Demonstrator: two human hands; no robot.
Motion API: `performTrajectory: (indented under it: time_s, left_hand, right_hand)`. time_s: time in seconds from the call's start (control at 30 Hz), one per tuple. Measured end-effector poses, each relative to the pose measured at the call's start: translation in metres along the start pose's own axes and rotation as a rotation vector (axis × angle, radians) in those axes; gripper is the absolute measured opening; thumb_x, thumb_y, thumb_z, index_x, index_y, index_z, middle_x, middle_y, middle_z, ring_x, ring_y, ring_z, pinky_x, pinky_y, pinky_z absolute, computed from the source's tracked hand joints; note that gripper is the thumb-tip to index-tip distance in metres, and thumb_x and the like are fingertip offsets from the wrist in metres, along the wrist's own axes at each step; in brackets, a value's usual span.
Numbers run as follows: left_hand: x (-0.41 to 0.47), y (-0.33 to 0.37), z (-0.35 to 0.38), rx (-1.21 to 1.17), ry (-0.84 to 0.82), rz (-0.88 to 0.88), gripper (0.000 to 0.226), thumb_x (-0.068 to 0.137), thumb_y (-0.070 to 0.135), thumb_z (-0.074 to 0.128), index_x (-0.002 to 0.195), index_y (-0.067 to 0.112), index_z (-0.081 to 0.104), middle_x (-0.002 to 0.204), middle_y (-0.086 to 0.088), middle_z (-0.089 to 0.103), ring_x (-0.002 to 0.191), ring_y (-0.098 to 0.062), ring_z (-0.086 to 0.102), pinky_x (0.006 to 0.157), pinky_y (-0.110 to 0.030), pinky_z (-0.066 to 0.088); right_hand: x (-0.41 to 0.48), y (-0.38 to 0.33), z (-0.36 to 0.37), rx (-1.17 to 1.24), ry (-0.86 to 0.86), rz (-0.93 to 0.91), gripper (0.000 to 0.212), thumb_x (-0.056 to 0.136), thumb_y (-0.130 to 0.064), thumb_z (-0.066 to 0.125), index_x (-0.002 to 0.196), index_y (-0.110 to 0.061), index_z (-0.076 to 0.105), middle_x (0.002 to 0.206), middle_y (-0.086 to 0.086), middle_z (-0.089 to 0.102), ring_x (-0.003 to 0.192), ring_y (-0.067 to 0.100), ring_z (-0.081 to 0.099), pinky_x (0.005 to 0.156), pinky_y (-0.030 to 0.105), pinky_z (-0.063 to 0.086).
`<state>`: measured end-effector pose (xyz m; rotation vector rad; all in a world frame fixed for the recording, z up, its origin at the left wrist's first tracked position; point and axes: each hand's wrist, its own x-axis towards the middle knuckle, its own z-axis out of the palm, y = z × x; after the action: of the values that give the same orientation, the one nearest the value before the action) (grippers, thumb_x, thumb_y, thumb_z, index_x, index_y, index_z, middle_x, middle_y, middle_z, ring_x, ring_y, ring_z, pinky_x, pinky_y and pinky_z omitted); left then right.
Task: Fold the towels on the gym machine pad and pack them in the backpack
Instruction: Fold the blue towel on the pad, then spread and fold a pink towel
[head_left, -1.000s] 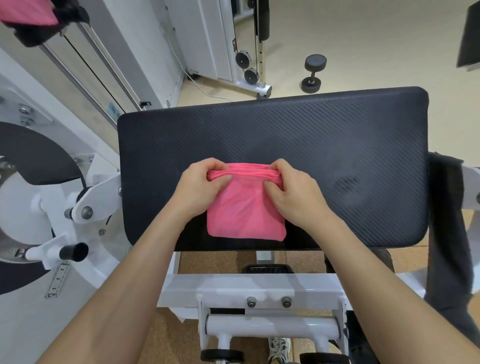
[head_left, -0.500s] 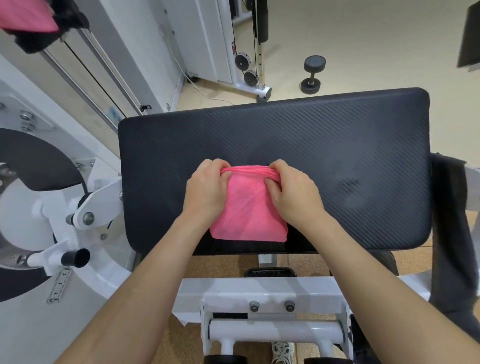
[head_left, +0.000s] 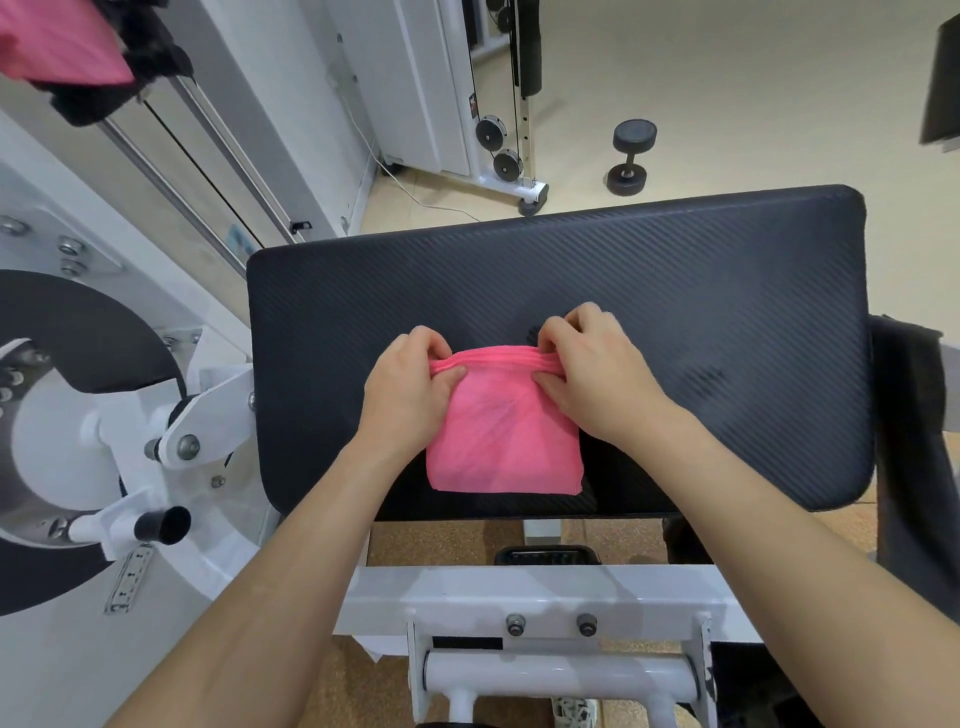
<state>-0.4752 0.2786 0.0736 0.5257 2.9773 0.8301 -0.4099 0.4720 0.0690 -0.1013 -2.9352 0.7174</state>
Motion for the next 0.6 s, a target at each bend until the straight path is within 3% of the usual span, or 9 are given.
performTrajectory:
  time_s: [0.1, 0.2, 0.27, 0.33, 0.4, 0.43, 0.53, 0.6]
  left_hand:
    - [0.000, -0.003, -0.003, 0.096, -0.104, 0.085, 0.037, 0.089, 0.021, 0.063, 0.125, 0.024, 0.056, 0.110, 0.004, 0.047, 0.108, -0.015, 0.044, 0.091, -0.030, 0.041]
    - [0.005, 0.012, -0.010, 0.162, -0.237, 0.218, 0.050, 0.081, 0.040, 0.067, 0.128, 0.032, 0.051, 0.118, 0.011, 0.043, 0.116, -0.011, 0.035, 0.100, -0.035, 0.033]
    - [0.010, 0.024, -0.011, 0.172, -0.309, 0.258, 0.045, 0.080, 0.051, 0.066, 0.119, 0.036, 0.052, 0.107, 0.016, 0.052, 0.104, -0.008, 0.047, 0.093, -0.035, 0.037]
    - [0.012, 0.032, -0.014, 0.128, -0.369, 0.240, 0.021, 0.087, 0.046, 0.061, 0.100, 0.031, 0.054, 0.091, 0.016, 0.058, 0.086, -0.008, 0.055, 0.083, -0.035, 0.043]
    - [0.009, 0.031, -0.019, -0.080, -0.424, 0.165, 0.015, 0.093, 0.039, 0.059, 0.091, 0.025, 0.055, 0.087, 0.010, 0.062, 0.082, -0.011, 0.059, 0.076, -0.036, 0.047]
    - [0.006, 0.029, -0.023, -0.234, -0.433, 0.116, 0.016, 0.094, 0.039, 0.058, 0.095, 0.024, 0.058, 0.091, 0.007, 0.064, 0.086, -0.013, 0.062, 0.077, -0.036, 0.050]
    - [-0.013, 0.021, -0.032, -0.684, -0.350, -0.073, 0.032, 0.090, 0.053, 0.055, 0.108, 0.027, 0.063, 0.103, 0.005, 0.069, 0.096, -0.016, 0.066, 0.084, -0.035, 0.053]
    - [-0.030, 0.012, -0.022, -0.830, -0.256, -0.252, 0.035, 0.088, 0.057, 0.055, 0.107, 0.029, 0.065, 0.105, 0.005, 0.070, 0.099, -0.017, 0.067, 0.088, -0.039, 0.054]
  right_hand:
    - [0.005, -0.002, -0.009, 0.067, -0.077, -0.060, 0.017, 0.088, -0.017, 0.063, 0.097, -0.018, 0.049, 0.095, 0.000, 0.056, 0.085, 0.020, 0.052, 0.069, 0.033, 0.040]
    - [0.011, -0.008, -0.017, 0.182, -0.100, -0.161, 0.028, 0.080, -0.008, 0.067, 0.088, -0.023, 0.045, 0.079, -0.008, 0.056, 0.073, 0.016, 0.052, 0.066, 0.039, 0.046]
    - [0.015, -0.015, -0.022, 0.282, -0.100, -0.219, 0.029, 0.079, -0.007, 0.068, 0.090, -0.024, 0.047, 0.075, -0.009, 0.056, 0.068, 0.009, 0.052, 0.063, 0.033, 0.045]
    - [0.018, -0.019, -0.028, 0.412, -0.118, -0.200, 0.032, 0.080, -0.016, 0.072, 0.102, -0.026, 0.052, 0.081, -0.009, 0.059, 0.069, 0.005, 0.053, 0.066, 0.022, 0.044]
    - [0.018, -0.013, -0.034, 0.536, -0.196, -0.099, 0.053, 0.080, -0.027, 0.076, 0.125, -0.031, 0.048, 0.093, -0.009, 0.062, 0.081, 0.002, 0.059, 0.076, 0.016, 0.046]
    - [0.016, -0.006, -0.037, 0.599, -0.279, -0.038, 0.061, 0.079, -0.031, 0.077, 0.131, -0.034, 0.044, 0.099, -0.005, 0.064, 0.088, 0.005, 0.062, 0.082, 0.021, 0.050]
    - [0.003, 0.014, -0.037, 0.824, -0.464, 0.101, 0.056, 0.078, -0.024, 0.080, 0.126, -0.030, 0.052, 0.104, 0.015, 0.067, 0.096, 0.026, 0.066, 0.088, 0.044, 0.055]
    - [-0.001, 0.016, -0.035, 0.956, -0.356, 0.162, 0.047, 0.075, -0.018, 0.082, 0.115, -0.026, 0.058, 0.099, 0.021, 0.066, 0.087, 0.027, 0.066, 0.086, 0.048, 0.054]
